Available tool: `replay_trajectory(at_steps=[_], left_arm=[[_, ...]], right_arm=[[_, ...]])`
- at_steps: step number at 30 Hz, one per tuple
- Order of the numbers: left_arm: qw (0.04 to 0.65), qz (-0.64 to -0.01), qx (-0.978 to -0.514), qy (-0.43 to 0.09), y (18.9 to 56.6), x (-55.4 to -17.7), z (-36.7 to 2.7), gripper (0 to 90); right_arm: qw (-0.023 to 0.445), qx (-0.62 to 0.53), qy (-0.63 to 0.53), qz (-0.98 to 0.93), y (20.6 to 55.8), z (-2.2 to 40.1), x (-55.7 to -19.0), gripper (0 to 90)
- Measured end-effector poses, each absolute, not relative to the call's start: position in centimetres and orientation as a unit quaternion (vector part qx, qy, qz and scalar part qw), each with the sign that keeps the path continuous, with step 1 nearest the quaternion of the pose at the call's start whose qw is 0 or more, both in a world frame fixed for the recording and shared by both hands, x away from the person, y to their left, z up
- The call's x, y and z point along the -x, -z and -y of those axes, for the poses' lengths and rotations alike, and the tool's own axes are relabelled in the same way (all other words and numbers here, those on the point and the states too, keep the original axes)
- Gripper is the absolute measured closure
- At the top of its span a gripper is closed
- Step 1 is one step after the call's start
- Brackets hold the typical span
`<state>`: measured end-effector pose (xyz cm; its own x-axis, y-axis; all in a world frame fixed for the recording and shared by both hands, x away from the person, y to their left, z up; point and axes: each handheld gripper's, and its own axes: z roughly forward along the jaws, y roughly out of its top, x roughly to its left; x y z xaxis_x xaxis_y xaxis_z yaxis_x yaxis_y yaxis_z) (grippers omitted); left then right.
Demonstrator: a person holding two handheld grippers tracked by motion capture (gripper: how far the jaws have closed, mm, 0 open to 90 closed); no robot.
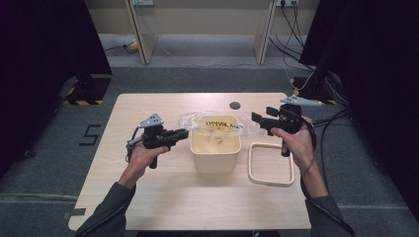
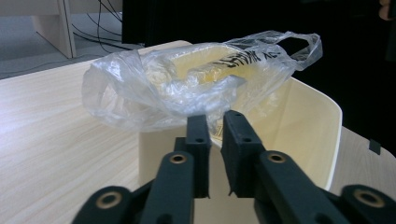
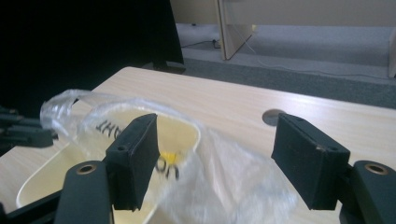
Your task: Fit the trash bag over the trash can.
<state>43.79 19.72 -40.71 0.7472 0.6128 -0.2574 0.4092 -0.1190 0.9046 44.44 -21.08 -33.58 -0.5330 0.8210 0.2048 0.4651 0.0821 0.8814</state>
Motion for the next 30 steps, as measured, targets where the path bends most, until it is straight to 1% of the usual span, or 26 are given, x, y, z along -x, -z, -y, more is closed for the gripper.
replay_trajectory(at_steps=[5,7,12,15,17,18,20,22,24,25,26,30], left_arm=[[0.566,-0.372,-0.730,-0.089,40.1,-43.9,-20.1,50.3],[0.566,-0.385,-0.723,-0.091,40.0,-44.1,-20.0,42.7],[0.565,-0.406,-0.712,-0.092,39.7,-44.5,-19.7,33.4],[0.565,-0.401,-0.714,-0.098,39.6,-44.8,-19.2,33.3],[0.567,-0.396,-0.716,-0.098,39.6,-45.1,-18.8,37.6],[0.572,-0.389,-0.716,-0.097,39.7,-45.3,-18.6,42.6],[0.575,-0.372,-0.722,-0.098,39.9,-45.4,-18.3,60.1],[0.571,-0.365,-0.728,-0.101,40.1,-45.4,-18.2,75.3],[0.567,-0.364,-0.732,-0.102,40.3,-45.2,-18.3,84.8],[0.566,-0.363,-0.733,-0.102,40.3,-45.1,-18.5,88.0],[0.567,-0.361,-0.734,-0.104,40.3,-44.8,-18.6,89.1],[0.568,-0.341,-0.743,-0.097,40.5,-43.4,-19.6,89.8]], right_arm=[[0.173,-0.462,-0.499,-0.713,35.1,22.5,-42.2,30.7],[0.171,-0.478,-0.479,-0.716,35.8,22.7,-41.9,30.1],[0.152,-0.487,-0.489,-0.707,37.3,22.6,-41.4,29.2],[0.151,-0.492,-0.490,-0.704,37.8,22.0,-41.7,28.8],[0.149,-0.493,-0.487,-0.705,38.2,21.6,-42.1,28.8],[0.147,-0.495,-0.487,-0.704,38.4,21.4,-42.4,30.4],[0.146,-0.495,-0.490,-0.703,38.9,21.1,-42.9,38.6],[0.144,-0.488,-0.499,-0.701,39.3,20.9,-43.2,51.5],[0.144,-0.482,-0.508,-0.699,39.7,20.9,-43.4,62.6],[0.146,-0.479,-0.510,-0.700,39.9,20.9,-43.4,66.8],[0.149,-0.476,-0.505,-0.704,40.1,20.9,-43.4,70.9],[0.161,-0.457,-0.503,-0.716,40.6,20.9,-42.7,81.8]])
